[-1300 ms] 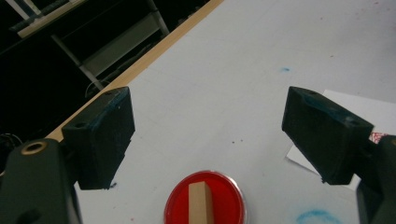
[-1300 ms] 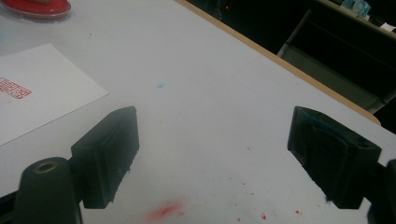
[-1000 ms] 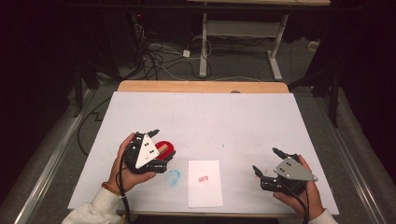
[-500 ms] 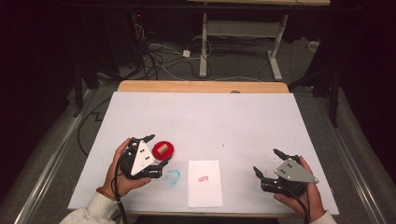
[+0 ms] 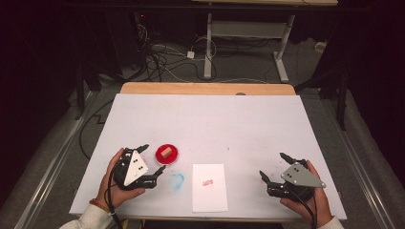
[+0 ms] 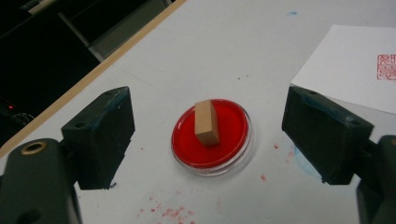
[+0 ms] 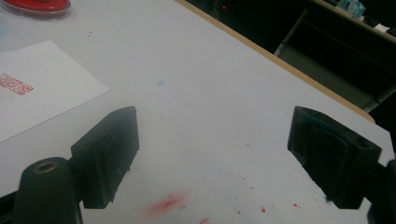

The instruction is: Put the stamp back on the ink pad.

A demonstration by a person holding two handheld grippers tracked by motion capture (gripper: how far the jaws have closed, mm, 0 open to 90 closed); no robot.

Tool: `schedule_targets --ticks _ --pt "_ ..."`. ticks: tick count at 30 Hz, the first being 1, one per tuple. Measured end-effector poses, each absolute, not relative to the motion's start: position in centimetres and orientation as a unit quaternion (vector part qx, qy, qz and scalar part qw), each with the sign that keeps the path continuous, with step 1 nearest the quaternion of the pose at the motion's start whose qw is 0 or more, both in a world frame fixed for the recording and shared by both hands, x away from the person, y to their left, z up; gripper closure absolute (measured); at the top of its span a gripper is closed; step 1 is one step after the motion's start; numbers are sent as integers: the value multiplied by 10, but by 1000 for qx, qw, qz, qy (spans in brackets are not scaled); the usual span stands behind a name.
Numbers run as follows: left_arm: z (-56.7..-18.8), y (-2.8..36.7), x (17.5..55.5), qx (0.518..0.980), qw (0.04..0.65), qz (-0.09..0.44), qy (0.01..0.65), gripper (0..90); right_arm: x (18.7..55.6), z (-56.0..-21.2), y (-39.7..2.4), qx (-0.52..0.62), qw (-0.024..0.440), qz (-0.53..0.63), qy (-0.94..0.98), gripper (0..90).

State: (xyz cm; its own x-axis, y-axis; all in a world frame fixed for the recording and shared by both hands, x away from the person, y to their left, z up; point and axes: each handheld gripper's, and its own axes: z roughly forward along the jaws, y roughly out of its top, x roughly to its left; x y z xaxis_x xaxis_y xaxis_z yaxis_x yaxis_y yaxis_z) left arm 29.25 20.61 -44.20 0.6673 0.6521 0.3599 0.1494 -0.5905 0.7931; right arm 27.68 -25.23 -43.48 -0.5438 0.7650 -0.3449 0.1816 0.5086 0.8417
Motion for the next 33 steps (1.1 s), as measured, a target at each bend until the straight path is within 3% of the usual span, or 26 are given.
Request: schedule_targets --ticks 19,33 --pt "-469 223 293 849 357 302 246 167 277 -437 -255 306 368 389 787 169" --pt "-466 227 284 840 369 306 252 166 277 -436 -249 297 371 389 789 169"
